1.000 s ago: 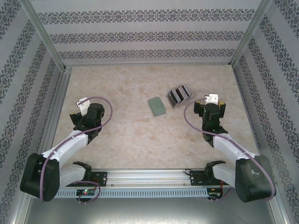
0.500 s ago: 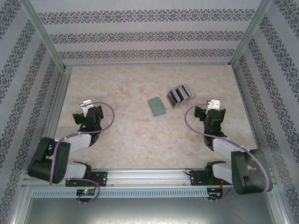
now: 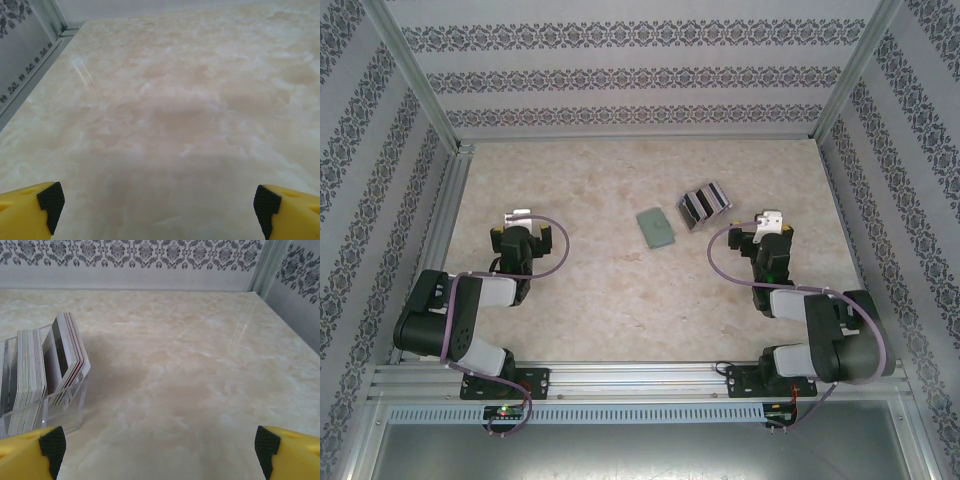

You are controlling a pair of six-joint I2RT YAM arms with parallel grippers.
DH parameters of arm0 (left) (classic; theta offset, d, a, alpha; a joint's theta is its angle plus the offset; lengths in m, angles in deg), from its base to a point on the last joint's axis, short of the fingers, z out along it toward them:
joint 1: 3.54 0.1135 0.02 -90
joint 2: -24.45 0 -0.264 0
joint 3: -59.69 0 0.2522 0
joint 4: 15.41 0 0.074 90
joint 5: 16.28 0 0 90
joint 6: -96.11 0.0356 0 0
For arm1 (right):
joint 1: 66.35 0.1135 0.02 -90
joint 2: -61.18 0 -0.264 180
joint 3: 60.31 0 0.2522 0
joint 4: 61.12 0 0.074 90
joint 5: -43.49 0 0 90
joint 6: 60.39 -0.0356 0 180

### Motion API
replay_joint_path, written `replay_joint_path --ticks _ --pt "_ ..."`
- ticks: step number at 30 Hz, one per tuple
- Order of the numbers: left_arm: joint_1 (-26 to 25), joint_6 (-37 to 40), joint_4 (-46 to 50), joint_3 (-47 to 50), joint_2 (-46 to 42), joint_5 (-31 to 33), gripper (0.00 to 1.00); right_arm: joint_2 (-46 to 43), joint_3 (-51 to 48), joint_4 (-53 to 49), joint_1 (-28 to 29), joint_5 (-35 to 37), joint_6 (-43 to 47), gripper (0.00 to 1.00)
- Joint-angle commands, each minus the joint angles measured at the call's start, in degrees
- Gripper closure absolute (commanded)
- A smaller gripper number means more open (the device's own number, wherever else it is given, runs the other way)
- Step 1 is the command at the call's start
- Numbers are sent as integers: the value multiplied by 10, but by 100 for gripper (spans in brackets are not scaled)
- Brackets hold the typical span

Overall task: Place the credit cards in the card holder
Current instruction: Reset both arms

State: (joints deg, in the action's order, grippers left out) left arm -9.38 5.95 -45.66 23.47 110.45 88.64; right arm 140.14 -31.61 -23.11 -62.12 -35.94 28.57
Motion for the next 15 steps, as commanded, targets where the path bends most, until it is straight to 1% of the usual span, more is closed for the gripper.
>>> replay_joint_path --ticks 1,4,6,7,8,9,11,15 --pt "21 7 4 -26 9 -62 1 33 9 57 -3 -27 10 2" --pt "44 3 18 -35 14 -124 1 54 9 76 0 -37 20 2" --pt "50 7 -16 -19 23 -151 1 60 13 73 3 -38 25 2" --pt "50 10 -54 -8 36 -158 1 66 15 76 5 -40 28 2" --pt "50 8 -61 0 34 -153 1 68 19 73 6 -40 30 2" --pt "51 7 -41 -6 31 -156 1 66 20 63 6 -39 29 2" --pt "53 9 -37 -10 32 -162 1 69 23 66 6 -35 28 2" --pt "55 6 -36 -12 33 -164 1 72 44 22 -6 -33 11 2"
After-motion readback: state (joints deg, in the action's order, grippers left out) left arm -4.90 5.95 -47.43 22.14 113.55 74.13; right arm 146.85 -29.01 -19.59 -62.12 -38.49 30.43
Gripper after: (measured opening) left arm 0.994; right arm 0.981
